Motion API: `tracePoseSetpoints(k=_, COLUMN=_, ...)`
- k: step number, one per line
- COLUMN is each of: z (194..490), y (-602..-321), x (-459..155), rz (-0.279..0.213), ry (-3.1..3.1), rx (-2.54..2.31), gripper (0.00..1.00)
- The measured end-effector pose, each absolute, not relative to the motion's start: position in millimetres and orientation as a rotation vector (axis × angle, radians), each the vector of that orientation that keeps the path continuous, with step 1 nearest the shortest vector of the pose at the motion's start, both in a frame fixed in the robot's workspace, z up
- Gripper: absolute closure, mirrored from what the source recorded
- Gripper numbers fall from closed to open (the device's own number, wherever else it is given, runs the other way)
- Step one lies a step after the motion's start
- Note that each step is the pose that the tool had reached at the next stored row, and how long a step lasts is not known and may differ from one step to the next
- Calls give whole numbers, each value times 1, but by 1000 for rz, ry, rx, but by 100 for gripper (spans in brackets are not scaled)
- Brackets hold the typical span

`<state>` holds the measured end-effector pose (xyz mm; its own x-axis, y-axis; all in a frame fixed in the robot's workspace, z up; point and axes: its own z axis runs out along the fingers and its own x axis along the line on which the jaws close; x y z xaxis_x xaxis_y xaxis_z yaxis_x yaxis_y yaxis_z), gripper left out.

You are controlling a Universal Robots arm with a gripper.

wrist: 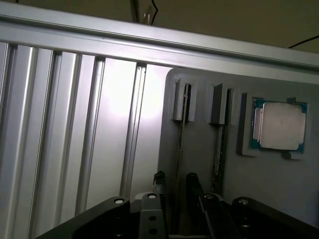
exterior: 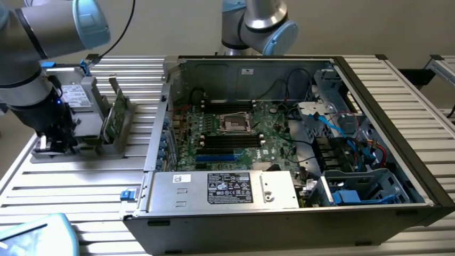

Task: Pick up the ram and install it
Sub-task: 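Pick up the ram and move it above insertion slot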

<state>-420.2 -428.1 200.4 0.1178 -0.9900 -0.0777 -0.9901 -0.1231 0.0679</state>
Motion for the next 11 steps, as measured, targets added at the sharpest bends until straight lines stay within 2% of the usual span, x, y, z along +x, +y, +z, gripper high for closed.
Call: tracePoseSetpoints(k=11, z=193, y=-428, x=-421, rz=172, ry=2074, rx=-2342, gripper=69)
